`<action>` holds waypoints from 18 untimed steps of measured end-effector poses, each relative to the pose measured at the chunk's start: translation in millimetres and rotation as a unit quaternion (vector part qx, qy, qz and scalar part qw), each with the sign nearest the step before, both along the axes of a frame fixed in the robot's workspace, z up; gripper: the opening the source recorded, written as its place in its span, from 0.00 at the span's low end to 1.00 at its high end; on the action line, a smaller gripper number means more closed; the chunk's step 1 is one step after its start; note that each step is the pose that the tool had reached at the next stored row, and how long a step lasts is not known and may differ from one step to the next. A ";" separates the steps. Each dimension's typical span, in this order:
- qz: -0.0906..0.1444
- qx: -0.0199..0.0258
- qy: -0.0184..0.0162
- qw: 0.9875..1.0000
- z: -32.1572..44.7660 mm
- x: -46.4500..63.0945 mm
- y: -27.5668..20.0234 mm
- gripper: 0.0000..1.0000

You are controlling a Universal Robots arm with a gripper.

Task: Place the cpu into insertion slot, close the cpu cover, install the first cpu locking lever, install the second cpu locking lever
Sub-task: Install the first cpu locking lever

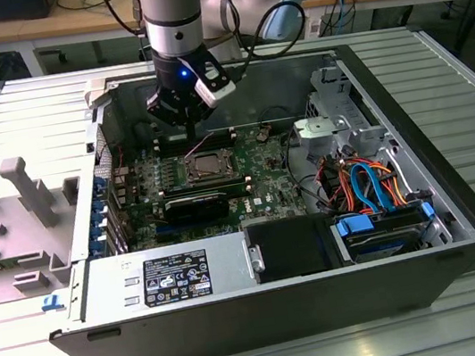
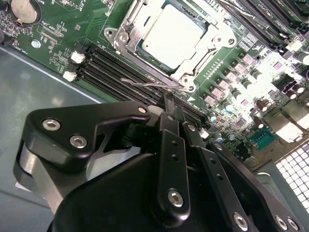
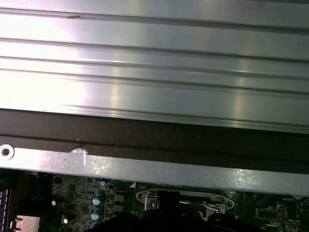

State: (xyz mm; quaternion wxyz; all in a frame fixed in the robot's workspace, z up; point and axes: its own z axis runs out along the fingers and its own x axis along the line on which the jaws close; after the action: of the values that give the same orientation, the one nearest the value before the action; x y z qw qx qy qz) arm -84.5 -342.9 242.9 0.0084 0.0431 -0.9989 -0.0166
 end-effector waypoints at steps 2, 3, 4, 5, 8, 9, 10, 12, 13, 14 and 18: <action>0.000 0.000 0.000 1.000 -0.5 0.0 0.0 0.11; 0.000 0.000 0.000 1.000 -0.7 0.0 0.0 0.11; 0.000 0.000 0.000 1.000 -1.0 0.0 0.0 0.11; 0.000 0.000 0.000 1.000 -1.2 0.1 0.0 0.11; 0.000 0.000 0.000 1.000 -1.9 0.1 0.0 0.11; 0.000 0.000 0.000 1.000 -2.1 0.1 0.0 0.11; 0.000 0.000 0.000 1.000 -2.4 0.1 0.0 0.11; 0.000 0.000 0.000 1.000 -2.8 0.1 0.0 0.11; 0.000 0.000 0.000 1.000 -3.1 0.2 0.0 0.11; 0.000 0.000 0.000 1.000 -3.3 0.2 0.0 0.11; 0.000 0.000 0.000 1.000 -4.5 0.5 0.0 0.11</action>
State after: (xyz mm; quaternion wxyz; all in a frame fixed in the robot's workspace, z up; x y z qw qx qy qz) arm -83.9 -342.9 238.4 0.0084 0.0431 -0.9989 -0.0166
